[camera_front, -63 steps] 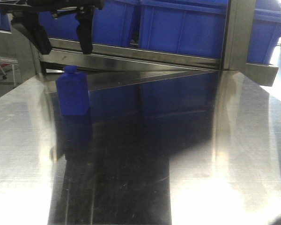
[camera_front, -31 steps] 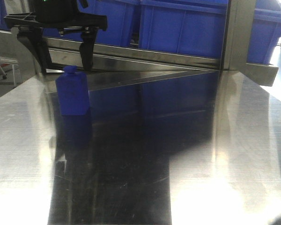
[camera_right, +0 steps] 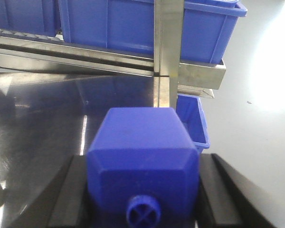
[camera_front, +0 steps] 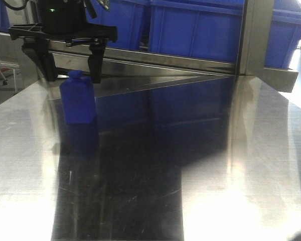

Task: Pick and sort blue part to right shelf
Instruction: 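Lower the left gripper around the remaining blue part and close, then lift the second blue part off the table with the left gripper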

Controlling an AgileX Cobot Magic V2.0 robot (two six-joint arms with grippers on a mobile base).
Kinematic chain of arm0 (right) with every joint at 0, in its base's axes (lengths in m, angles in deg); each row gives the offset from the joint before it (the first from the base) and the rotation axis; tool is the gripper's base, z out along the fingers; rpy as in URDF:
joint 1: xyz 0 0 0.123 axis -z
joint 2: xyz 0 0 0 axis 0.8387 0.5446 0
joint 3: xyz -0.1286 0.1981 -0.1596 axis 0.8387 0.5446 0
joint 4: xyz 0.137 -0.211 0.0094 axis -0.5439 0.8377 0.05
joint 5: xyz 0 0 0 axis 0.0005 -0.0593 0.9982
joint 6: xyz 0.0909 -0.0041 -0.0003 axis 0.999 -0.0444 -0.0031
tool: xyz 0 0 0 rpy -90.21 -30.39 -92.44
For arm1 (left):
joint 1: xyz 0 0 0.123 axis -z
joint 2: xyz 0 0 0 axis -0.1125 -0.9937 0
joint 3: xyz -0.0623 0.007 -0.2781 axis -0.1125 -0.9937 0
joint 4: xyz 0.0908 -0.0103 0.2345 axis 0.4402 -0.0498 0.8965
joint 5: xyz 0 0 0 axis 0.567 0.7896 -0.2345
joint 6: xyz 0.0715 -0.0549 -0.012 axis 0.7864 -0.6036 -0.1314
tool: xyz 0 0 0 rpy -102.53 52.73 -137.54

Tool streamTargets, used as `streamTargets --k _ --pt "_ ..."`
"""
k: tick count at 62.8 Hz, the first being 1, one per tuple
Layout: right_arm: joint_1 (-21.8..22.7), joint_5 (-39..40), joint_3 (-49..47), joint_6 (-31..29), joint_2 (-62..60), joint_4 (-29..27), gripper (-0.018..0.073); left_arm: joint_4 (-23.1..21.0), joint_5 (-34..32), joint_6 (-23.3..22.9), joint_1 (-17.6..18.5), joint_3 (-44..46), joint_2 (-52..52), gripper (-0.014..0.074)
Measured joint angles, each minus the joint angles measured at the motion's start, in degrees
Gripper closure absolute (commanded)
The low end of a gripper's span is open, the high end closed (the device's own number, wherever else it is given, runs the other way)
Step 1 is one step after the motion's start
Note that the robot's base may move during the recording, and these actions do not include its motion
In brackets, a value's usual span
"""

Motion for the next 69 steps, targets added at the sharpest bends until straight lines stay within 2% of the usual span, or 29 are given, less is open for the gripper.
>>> streamTargets --k 21,55,61,69 --pt "0.0 0.0 0.0 0.0 0.0 0.0 0.0273 -2.4 0.1 0.0 0.0 -0.8 -1.3 0.0029" --pt "0.0 0.0 0.0 0.0 0.0 0.0 0.0273 -1.6 0.0 0.0 0.0 -1.9 -2.3 0.0032" --pt "0.0 0.0 0.0 0.0 0.0 0.0 0.0273 -1.6 0.0 0.0 0.0 -1.9 -2.3 0.0081" --pt "0.0 0.0 0.0 0.0 0.0 0.0 0.0273 -2.0 0.0 0.0 0.0 -1.9 -2.3 0.0217"
